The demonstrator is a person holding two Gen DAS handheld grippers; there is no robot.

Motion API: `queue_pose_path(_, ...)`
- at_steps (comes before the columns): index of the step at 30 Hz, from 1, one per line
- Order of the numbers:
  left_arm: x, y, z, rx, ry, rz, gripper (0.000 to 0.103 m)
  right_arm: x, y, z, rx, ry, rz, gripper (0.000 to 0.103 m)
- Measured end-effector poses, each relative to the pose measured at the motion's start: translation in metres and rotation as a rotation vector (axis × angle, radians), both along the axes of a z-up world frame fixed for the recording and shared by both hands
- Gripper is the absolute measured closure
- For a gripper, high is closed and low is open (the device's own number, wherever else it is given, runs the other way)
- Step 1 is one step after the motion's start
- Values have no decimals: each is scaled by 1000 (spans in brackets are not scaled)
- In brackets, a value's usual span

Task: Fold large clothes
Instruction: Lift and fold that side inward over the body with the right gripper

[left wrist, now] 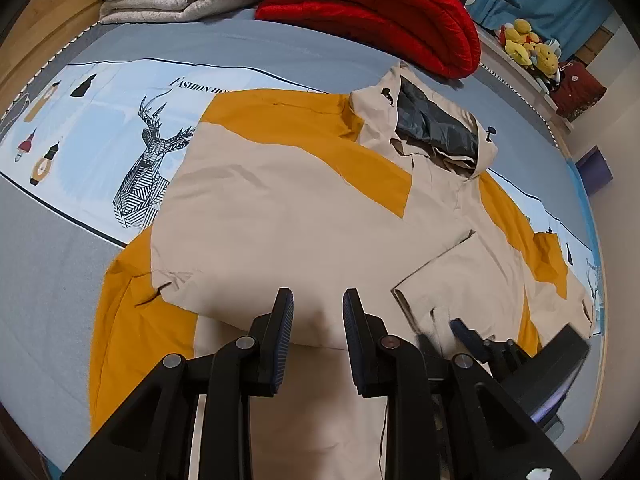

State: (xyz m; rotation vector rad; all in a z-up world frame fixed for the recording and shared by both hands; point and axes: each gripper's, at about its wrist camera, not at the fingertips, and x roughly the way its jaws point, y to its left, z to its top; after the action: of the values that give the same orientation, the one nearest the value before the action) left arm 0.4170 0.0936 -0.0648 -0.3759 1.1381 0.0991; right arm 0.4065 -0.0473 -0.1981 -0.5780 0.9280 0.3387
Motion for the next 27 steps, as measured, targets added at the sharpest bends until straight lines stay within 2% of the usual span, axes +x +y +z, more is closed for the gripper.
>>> queue_pose_path(1, 0, 0, 0, 0, -1, -2, 80, 2, -3, 5, 31, -3, -13, 91)
queue_pose_path(2, 0, 1, 0, -1, -2, -2, 80, 3, -3, 9, 68, 2, -19, 94)
queue_pose_path(6, 0, 1, 0, 1, 1, -5, 80, 11, -21, 45, 274, -26, -89, 97)
queue_pose_path(9, 0, -1, 1, 8, 0, -11, 80, 14, -45, 75, 423, -93, -172, 97)
queue_pose_path(13, -1, -2, 0, 15, -1, -9, 80, 24, -94, 92, 554, -174, -391, 97)
queue_pose_path(19, 0, -2, 1, 16, -1, -9, 80, 30, -155, 84, 552, -212, -699, 97)
queue_pose_path(27, 1, -5, 0, 16, 2, -18, 80, 37, -190, 75, 552, -200, -861, 94)
